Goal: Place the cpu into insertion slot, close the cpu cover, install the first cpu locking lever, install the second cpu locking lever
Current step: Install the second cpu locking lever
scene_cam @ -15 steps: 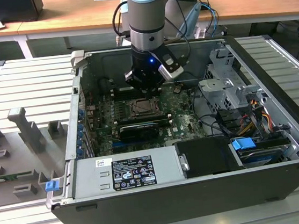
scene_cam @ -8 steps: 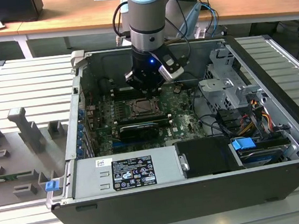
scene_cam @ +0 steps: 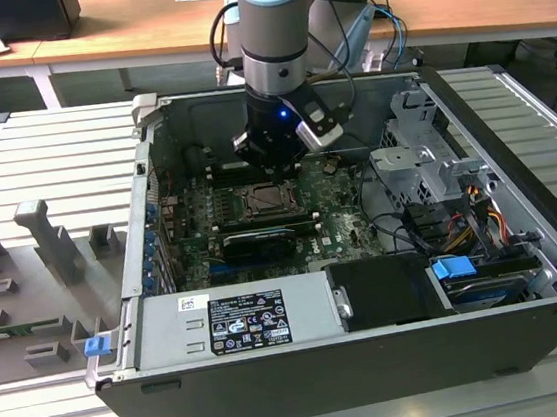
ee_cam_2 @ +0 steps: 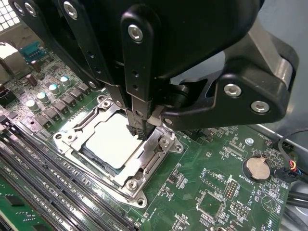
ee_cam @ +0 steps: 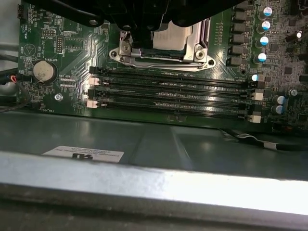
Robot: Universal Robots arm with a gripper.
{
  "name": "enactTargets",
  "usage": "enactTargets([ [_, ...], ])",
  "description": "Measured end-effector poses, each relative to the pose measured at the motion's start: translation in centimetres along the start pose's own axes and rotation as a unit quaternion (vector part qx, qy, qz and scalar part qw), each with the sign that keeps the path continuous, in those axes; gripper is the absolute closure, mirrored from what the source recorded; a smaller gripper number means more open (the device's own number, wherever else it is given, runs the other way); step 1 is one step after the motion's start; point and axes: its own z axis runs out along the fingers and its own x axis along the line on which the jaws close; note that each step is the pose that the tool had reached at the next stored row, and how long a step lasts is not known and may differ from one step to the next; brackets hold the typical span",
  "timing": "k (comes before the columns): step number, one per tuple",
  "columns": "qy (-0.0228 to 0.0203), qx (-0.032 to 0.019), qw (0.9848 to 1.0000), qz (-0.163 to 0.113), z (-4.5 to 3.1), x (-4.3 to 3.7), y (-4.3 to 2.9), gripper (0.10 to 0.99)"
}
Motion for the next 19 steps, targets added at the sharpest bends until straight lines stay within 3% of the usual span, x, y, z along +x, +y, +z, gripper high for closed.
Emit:
enactTargets([
  [5,0.0000,-0.0001,1.0000,0.000,-0.47,-0.01,-0.03,0.980],
  [19,0.0000,0.0000,1.0000,0.000,-0.86,0.08,-1.17,0.980],
])
